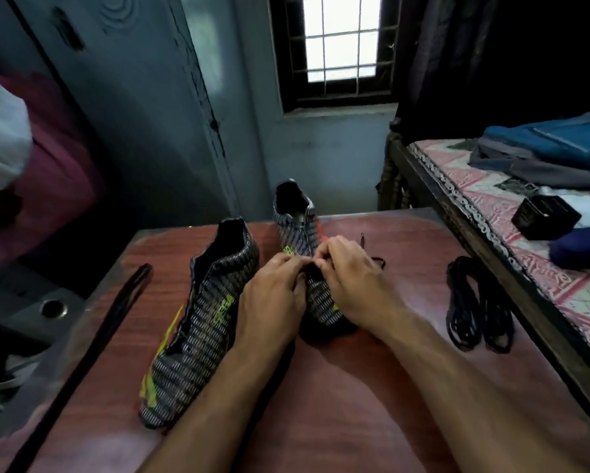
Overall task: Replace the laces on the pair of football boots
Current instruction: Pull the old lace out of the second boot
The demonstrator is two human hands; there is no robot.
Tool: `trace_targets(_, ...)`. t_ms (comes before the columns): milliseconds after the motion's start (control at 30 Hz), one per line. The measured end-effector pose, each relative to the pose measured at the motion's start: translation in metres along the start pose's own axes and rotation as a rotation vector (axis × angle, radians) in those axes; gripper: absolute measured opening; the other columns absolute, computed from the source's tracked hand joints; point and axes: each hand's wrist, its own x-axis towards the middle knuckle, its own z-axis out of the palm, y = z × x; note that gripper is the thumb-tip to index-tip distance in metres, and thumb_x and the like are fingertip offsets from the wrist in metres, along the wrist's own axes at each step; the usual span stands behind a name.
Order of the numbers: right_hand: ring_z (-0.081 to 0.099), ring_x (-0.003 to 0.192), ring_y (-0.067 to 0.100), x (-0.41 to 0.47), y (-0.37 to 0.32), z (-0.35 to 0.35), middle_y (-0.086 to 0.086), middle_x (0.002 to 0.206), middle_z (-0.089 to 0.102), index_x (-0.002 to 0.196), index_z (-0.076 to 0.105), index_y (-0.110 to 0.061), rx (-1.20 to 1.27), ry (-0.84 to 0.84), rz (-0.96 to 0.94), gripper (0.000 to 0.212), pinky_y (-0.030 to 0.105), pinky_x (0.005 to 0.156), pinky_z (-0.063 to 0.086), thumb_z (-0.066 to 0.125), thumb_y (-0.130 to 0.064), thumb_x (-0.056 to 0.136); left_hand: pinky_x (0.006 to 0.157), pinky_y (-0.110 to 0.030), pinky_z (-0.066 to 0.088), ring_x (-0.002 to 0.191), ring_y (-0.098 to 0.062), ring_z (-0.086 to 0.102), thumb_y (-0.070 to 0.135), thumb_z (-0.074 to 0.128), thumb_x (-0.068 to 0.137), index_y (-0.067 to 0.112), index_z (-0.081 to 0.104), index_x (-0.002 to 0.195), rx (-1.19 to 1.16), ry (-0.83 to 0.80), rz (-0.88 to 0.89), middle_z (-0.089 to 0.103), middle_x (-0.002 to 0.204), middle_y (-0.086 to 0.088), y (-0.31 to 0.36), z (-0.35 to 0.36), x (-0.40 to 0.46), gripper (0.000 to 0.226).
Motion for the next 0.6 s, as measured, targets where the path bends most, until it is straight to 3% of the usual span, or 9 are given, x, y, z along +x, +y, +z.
trace_targets(100,0.049,0.095,0.019,0.001,0.000,0.001,-0.012,0.098,0.051,0.106,0.057,-0.014,0.030,-0.016,-0.014,0.012,0.033,0.087,0.040,0.048,-0.020,0.106,0.074,-0.039,0.056,0.096,-0.020,0.067,0.032,0.057,0.101,0.038,0.066,0.119,0.014,-0.020,-0.032,0.062,0.117,0.013,-0.003,-0.002,0.007,0.021)
trace_targets(233,0.047,0.096,0.012,0.002,0.000,0.000,-0.025,0.090,0.047,0.105,0.060,-0.016,0.098,-0.036,0.001,0.006,0.031,0.088,0.040,0.054,-0.016,0.104,0.073,-0.040,0.055,0.094,-0.019,0.065,0.036,0.053,0.100,0.033,0.061,0.110,-0.013,-0.034,-0.056,0.057,0.113,0.012,-0.003,-0.004,0.010,0.013)
trace_targets(333,0.050,0.092,0.011,0.003,-0.002,-0.003,-0.019,0.089,0.053,0.099,0.061,-0.025,0.146,-0.016,0.022,0.004,0.025,0.082,0.041,0.062,-0.024,0.096,0.074,-0.038,0.051,0.096,-0.020,0.063,0.036,0.046,0.098,0.027,0.057,0.108,-0.026,-0.021,-0.054,0.056,0.115,0.009,0.002,-0.006,0.009,0.017)
trace_targets(433,0.050,0.091,0.011,0.004,-0.002,-0.003,-0.011,0.089,0.054,0.098,0.060,-0.031,0.140,-0.043,0.009,0.018,0.021,0.081,0.042,0.056,-0.044,0.085,0.072,-0.040,0.050,0.093,-0.021,0.061,0.043,0.032,0.093,0.025,0.051,0.106,-0.037,-0.011,-0.046,0.052,0.115,0.005,0.011,-0.009,0.006,0.029)
trace_targets(600,0.049,0.089,0.010,0.003,-0.004,0.003,-0.015,0.086,0.047,0.096,0.067,-0.026,0.116,-0.033,0.018,0.023,0.027,0.079,0.043,0.058,-0.046,0.087,0.067,-0.034,0.041,0.090,-0.021,0.060,0.025,0.050,0.095,0.029,0.047,0.107,-0.129,0.009,-0.068,0.053,0.110,0.010,0.009,-0.012,0.006,0.013)
